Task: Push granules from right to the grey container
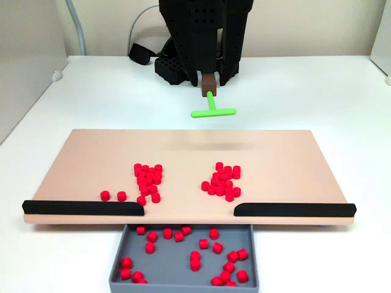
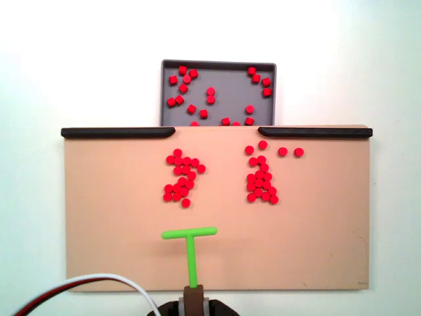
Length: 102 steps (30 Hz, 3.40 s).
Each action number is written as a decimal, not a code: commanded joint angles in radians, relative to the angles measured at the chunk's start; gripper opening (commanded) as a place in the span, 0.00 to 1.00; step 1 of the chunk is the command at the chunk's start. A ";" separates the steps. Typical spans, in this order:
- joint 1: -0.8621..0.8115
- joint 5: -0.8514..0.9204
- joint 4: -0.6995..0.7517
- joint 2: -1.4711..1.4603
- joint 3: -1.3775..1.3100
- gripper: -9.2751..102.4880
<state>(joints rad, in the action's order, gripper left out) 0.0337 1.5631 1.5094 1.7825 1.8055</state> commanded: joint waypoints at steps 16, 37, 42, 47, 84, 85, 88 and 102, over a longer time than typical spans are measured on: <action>-0.028 0.055 0.000 0.071 -0.012 0.08; -0.310 0.707 0.009 0.089 -0.040 0.08; -0.431 0.953 0.009 0.020 -0.095 0.08; -0.517 1.157 0.011 -0.095 -0.187 0.08; -0.522 1.922 0.049 -0.676 -0.765 0.08; -0.520 1.924 0.048 -0.684 -0.770 0.08; -0.517 1.925 0.044 -0.701 -0.785 0.08; -0.505 1.930 0.037 -0.785 -0.861 0.08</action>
<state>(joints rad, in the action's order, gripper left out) -0.4679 3.2152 1.5463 0.9925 0.9986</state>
